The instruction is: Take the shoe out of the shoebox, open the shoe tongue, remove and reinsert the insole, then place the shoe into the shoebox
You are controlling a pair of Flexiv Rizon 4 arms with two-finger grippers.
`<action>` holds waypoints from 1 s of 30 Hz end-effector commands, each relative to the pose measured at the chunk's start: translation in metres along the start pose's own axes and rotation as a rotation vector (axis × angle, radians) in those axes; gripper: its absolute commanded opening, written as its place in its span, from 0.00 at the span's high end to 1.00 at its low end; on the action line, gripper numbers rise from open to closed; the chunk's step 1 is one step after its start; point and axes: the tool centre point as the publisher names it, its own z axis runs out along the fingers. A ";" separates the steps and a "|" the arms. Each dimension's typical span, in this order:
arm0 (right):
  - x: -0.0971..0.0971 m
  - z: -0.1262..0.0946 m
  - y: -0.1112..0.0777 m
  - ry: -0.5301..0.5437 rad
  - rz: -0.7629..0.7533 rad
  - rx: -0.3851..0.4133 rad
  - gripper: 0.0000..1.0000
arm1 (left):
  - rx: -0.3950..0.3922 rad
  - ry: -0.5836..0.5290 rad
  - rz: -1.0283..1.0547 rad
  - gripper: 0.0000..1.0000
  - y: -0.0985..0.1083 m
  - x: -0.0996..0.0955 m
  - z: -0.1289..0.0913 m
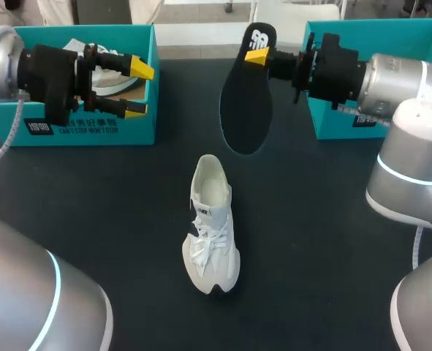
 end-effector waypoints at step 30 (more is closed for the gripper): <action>-0.014 0.093 -0.006 -0.190 0.131 0.150 1.00 | -0.082 -0.217 -0.048 0.15 0.021 -0.002 0.072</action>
